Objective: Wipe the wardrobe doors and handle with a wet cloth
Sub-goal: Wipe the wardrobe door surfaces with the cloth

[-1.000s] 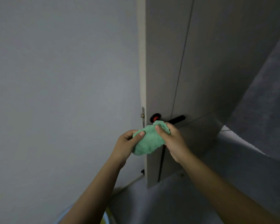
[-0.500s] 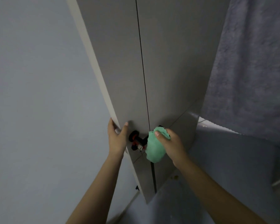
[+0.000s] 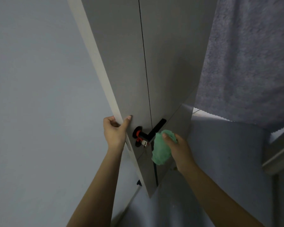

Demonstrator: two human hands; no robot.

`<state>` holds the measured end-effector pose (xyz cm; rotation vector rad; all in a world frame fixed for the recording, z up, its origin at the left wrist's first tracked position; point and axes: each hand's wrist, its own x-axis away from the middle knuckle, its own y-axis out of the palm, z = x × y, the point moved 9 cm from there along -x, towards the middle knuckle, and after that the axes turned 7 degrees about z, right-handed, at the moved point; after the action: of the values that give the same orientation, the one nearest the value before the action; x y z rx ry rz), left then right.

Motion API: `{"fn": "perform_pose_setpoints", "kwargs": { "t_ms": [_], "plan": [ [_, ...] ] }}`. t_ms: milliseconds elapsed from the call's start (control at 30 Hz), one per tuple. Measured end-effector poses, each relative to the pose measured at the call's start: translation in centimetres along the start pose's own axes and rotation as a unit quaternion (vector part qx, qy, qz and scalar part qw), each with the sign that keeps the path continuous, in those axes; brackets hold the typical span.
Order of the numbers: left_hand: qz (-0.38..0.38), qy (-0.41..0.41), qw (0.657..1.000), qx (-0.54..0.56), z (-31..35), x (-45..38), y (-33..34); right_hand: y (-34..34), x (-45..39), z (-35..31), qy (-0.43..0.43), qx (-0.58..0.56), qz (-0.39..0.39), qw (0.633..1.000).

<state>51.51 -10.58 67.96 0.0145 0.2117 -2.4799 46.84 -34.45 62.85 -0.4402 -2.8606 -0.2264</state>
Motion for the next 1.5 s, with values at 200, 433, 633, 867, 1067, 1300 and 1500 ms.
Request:
{"fn": "perform_pose_setpoints", "kwargs": {
  "t_ms": [200,433,633,867,1067,1300,1500],
  "plan": [
    [-0.022,0.056,0.998,-0.003,1.6,8.8,2.8,-3.5,0.4,-2.3,-0.031,-0.017,0.024,0.999],
    [-0.063,0.044,0.997,0.015,3.0,21.6,9.6,-18.1,2.8,-3.6,-0.049,-0.031,0.087,0.995],
    [-0.160,0.075,0.981,0.078,3.8,32.6,17.7,-30.5,4.6,-3.9,-0.051,-0.029,0.140,0.988],
    [-0.248,0.122,0.961,0.018,3.5,39.1,26.0,-41.7,5.4,-5.8,-0.078,-0.071,0.227,0.968],
    [-0.365,0.276,0.884,-0.100,5.1,43.4,35.3,-48.1,4.4,-5.6,-0.065,-0.080,0.311,0.945],
    [-0.524,0.328,0.762,-0.192,5.8,46.4,45.8,-52.8,2.6,-7.6,-0.088,-0.086,0.392,0.912],
    [-0.756,0.086,0.648,-0.032,9.1,49.0,48.9,-53.7,0.8,-10.9,-0.119,-0.066,0.394,0.909]
  ]
}}
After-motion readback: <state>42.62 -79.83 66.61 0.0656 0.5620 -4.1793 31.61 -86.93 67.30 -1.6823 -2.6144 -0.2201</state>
